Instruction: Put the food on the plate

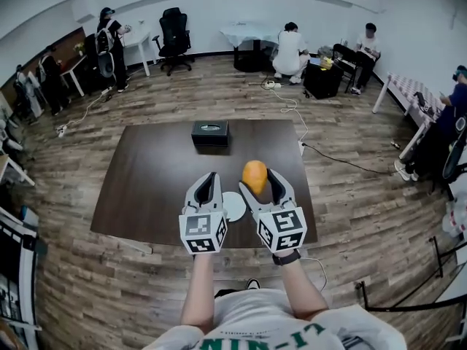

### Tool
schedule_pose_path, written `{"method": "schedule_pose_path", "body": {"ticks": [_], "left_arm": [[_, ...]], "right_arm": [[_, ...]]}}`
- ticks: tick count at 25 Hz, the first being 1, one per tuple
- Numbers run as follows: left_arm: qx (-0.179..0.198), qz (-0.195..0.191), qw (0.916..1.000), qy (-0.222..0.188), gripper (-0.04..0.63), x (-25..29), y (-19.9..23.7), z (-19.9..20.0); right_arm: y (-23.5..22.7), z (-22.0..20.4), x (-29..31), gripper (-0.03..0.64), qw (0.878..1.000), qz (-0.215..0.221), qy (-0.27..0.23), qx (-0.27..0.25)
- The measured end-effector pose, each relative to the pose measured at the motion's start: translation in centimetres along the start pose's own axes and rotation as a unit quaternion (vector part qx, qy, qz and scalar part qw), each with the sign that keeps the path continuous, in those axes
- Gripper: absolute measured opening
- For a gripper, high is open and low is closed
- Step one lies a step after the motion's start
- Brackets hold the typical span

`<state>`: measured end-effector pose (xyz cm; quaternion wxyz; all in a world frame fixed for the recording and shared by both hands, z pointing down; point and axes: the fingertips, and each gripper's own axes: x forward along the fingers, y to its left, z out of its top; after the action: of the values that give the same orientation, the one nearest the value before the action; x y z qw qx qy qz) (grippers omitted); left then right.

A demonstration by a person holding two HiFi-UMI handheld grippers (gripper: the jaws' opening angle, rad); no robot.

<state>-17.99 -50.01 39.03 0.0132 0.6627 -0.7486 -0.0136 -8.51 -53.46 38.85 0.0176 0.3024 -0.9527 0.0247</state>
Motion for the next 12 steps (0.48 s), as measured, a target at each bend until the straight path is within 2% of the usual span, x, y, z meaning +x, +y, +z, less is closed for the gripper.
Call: {"method": "schedule_pose_path", "body": {"ticks": [3,7,12], "left_arm": [[-0.006,0.004,0.9999,0.012,0.012,1.4,-0.1,-2.1],[-0.023,0.022,0.9987,0.041,0.014,4.2,2.5,-5.6],[-0.033,0.005,0.9982,0.05,0.014,8.0,5.5,-8.5]], "right_arm": [[-2.0,-1.1,1.4,0.328,1.0,0.004,0.006,0.008],[-2.3,-4.4,5.2,0.328,0.998,0.033,0.042,0.019],[-1.9,-9.4,10.5,0.328,0.994,0.054,0.094,0.027]]}}
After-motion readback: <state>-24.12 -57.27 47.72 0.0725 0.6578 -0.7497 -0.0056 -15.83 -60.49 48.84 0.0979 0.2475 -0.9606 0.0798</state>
